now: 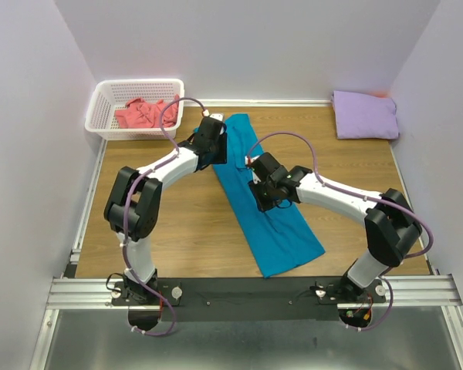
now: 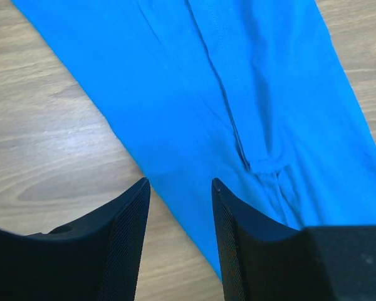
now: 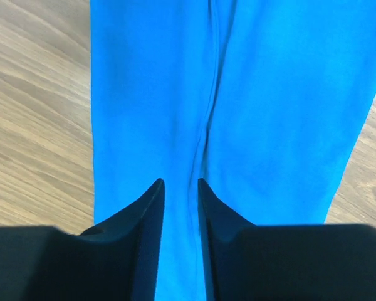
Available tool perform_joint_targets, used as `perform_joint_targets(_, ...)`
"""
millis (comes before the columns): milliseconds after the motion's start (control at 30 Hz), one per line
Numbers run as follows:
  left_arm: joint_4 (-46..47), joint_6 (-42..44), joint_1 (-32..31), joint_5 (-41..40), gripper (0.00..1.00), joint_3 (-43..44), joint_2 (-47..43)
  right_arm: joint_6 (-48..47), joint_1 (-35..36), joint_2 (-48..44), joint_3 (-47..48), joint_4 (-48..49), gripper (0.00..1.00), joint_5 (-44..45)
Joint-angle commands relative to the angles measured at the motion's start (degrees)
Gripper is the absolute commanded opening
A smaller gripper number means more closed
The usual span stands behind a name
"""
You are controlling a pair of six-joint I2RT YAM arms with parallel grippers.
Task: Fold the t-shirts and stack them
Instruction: Fold the tshirt
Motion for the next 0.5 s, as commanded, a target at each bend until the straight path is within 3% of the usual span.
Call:
perform_joint_targets(0,0.7,-0.4,-0.5,0.0,0.52,2.0,1.2,3.4,-0.7,0.6,0.2,2.4,0.34,0.1)
perform_joint_targets(133,0.9,-0.4,-1.1,-0.5,0.52,-0.5,-1.2,5.3,-5.5,2.3,1.6,7.2,0.27,-2.8)
perform_joint_targets(467,1.2,-2.9,-5.5,0.4,0.52,-14.0,-11.6,6.3,-9.5,14.0,12.1,13.5,0.26,-10.5)
